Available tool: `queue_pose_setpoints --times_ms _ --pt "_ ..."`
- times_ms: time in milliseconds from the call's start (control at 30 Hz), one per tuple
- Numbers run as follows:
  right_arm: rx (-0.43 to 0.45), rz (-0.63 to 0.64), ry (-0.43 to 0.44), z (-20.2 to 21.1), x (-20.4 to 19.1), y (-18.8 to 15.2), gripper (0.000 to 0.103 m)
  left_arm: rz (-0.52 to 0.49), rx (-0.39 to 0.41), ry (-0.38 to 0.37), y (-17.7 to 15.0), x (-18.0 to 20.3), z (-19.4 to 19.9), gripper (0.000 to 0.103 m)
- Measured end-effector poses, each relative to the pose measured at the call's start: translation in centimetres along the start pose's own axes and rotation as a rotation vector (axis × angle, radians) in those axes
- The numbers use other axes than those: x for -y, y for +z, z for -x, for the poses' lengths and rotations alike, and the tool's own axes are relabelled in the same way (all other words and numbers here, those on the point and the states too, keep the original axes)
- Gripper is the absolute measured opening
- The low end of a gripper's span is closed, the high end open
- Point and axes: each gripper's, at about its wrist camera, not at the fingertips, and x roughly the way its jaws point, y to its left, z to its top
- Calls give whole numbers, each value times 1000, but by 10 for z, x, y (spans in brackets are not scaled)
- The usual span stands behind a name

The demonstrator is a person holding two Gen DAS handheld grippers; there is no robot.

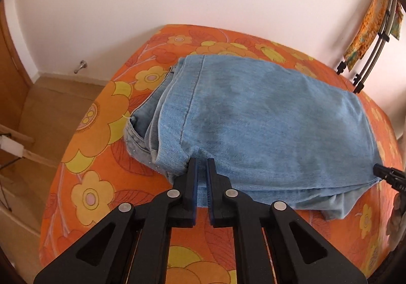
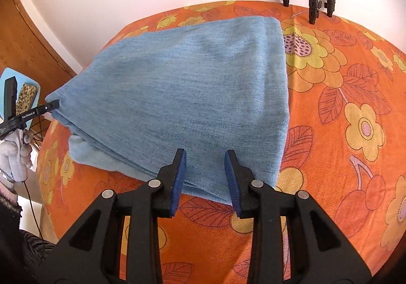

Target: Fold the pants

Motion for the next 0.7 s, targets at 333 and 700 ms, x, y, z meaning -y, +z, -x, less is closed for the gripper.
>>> queue_pose_setpoints --times_ms 333,700 --pt "-3 -22 5 3 5 3 33 47 92 66 8 -12 31 14" --pt "107 -147 -24 62 56 4 54 -136 129 -89 7 92 51 40"
